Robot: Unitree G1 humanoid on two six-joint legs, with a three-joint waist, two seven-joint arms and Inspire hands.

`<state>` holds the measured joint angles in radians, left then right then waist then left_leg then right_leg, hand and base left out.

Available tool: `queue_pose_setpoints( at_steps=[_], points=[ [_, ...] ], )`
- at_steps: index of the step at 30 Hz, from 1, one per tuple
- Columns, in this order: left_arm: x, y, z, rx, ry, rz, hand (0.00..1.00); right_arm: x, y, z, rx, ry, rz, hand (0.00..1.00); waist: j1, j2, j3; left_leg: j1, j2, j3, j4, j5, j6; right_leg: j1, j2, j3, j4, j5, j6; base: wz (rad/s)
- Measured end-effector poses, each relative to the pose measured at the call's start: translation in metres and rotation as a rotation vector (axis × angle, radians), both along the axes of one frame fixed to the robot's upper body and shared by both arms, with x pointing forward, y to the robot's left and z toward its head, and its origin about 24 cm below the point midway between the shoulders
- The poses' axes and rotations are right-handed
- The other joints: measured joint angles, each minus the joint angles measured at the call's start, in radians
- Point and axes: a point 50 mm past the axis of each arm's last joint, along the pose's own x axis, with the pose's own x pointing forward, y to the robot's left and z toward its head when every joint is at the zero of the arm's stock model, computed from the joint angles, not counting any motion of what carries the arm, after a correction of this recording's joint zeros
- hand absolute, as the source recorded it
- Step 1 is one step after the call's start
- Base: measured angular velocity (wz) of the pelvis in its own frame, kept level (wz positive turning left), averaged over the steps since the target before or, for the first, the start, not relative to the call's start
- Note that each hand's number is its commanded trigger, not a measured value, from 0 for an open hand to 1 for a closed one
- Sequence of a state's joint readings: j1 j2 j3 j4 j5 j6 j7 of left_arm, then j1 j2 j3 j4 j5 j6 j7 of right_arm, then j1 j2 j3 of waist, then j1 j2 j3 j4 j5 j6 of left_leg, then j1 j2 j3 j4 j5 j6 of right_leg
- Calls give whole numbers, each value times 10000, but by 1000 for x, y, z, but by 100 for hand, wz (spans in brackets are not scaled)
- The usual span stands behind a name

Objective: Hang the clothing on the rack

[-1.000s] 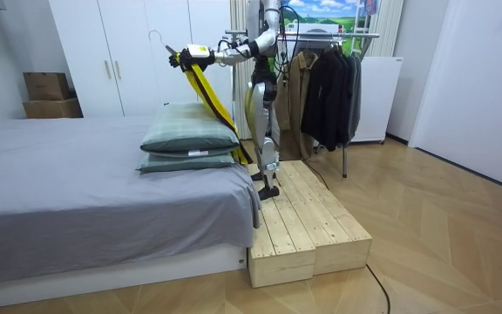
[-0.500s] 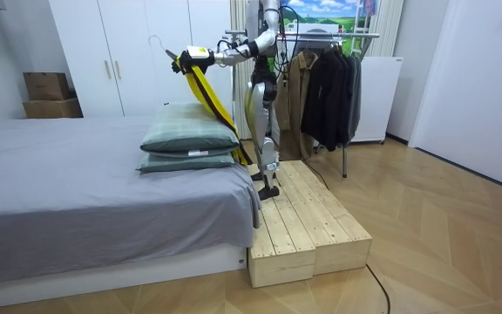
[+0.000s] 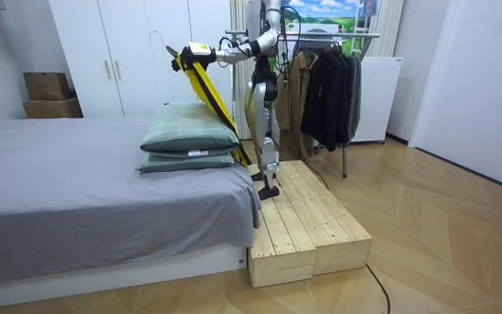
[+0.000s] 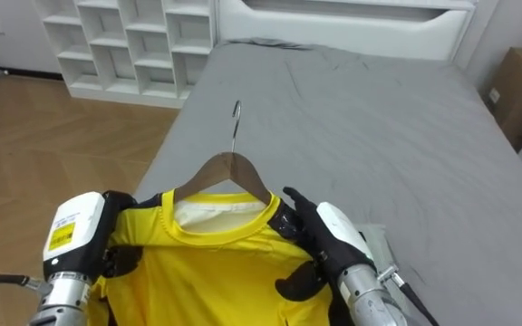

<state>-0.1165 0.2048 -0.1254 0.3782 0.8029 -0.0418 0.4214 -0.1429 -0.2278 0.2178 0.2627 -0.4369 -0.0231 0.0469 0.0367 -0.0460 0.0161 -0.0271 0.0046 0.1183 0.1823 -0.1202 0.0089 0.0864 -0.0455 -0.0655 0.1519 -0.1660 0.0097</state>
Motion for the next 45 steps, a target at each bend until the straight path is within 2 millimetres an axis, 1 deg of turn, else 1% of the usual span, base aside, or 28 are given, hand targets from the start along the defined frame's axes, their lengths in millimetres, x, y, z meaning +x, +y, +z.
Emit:
queue_pose_setpoints(
  at_steps=[3,6,8,12,14,17,22,27,29,33,35,37,38,40,42,43,45],
  points=[
    [0,-4,-1,41,42,-155,100,0,1,1,41,-98,-66,0,-2,71,-10,-24,-15,-65,3,6,9,-9,-5,-63,8,0,1,6],
    [-1,-12,-3,143,63,-248,100,4,7,4,156,-264,-21,0,13,116,-16,-70,-23,-127,9,21,16,-90,-12,-131,7,-2,3,5],
    [-1,-16,-4,79,120,-315,100,11,13,13,282,-640,36,0,30,135,-22,-99,-22,-127,6,39,16,-126,-12,-121,6,-2,2,0],
    [-1,-19,-5,119,192,-406,100,22,16,27,159,-1348,-55,0,78,134,-23,-97,-25,-144,8,40,17,-114,-24,-184,6,-2,2,0],
    [-1,-19,-5,180,214,-436,100,25,17,33,26,-1703,-131,0,133,133,-22,-93,-28,-143,9,40,17,-106,-25,-194,-3,-2,3,0],
    [-2,-20,-7,-59,383,-465,100,31,15,37,-56,-2272,-603,0,330,114,-8,19,-29,-144,-9,38,16,1,-23,-194,-10,-12,18,0],
    [-2,-22,-8,-360,417,-460,100,33,19,43,-490,-3152,-795,0,454,106,-3,-74,-35,-188,-11,37,15,-5,-12,-225,-12,-13,21,3],
    [-2,-24,-8,-546,436,-495,100,33,19,38,-794,-3383,-1031,0,446,107,-2,-156,-70,-396,74,39,17,4,-34,-506,-10,-13,21,13],
    [-1,-24,-7,-519,399,-517,100,36,18,32,-988,-3148,-1039,0,470,107,-2,-173,-77,-427,70,42,21,-10,-54,-739,-10,-13,21,5],
    [0,-23,-6,-491,359,-530,100,36,16,28,-1037,-3152,-1159,0,482,84,6,-279,-101,-476,90,54,37,-41,-73,-805,-10,-13,21,3],
    [1,-24,-4,-467,342,-610,100,36,12,20,-1182,-2818,-1284,0,483,38,26,-360,-125,-549,140,55,40,-127,-95,-905,-10,-13,22,9],
    [2,-24,-3,-453,400,-674,100,35,9,14,-1289,-2545,-1354,0,499,17,32,-421,-149,-572,142,61,50,-170,-120,-1050,-7,-14,23,5],
    [2,-24,-4,-444,471,-716,100,35,8,11,-1315,-2434,-1388,0,498,11,31,-496,-167,-582,147,71,66,-176,-138,-1055,-4,-15,25,4],
    [2,-23,-4,-399,574,-773,100,35,8,9,-1316,-2301,-1406,0,498,-19,50,-533,-184,-577,148,81,83,-206,-160,-1064,-4,-16,27,0],
    [2,-23,-4,-296,657,-877,100,34,7,8,-1330,-2212,-1381,0,497,-47,56,-541,-195,-586,150,81,84,-199,-174,-1191,-4,-16,27,3],
    [3,-23,-4,-254,680,-924,100,34,8,7,-1317,-2198,-1367,0,480,-56,61,-556,-209,-619,153,80,86,-196,-185,-1321,-5,-16,27,7],
    [4,-22,-3,-229,731,-984,100,34,8,7,-1323,-2146,-1303,0,478,-54,60,-559,-224,-641,161,82,90,-181,-198,-1321,-5,-18,30,5]
  ],
)
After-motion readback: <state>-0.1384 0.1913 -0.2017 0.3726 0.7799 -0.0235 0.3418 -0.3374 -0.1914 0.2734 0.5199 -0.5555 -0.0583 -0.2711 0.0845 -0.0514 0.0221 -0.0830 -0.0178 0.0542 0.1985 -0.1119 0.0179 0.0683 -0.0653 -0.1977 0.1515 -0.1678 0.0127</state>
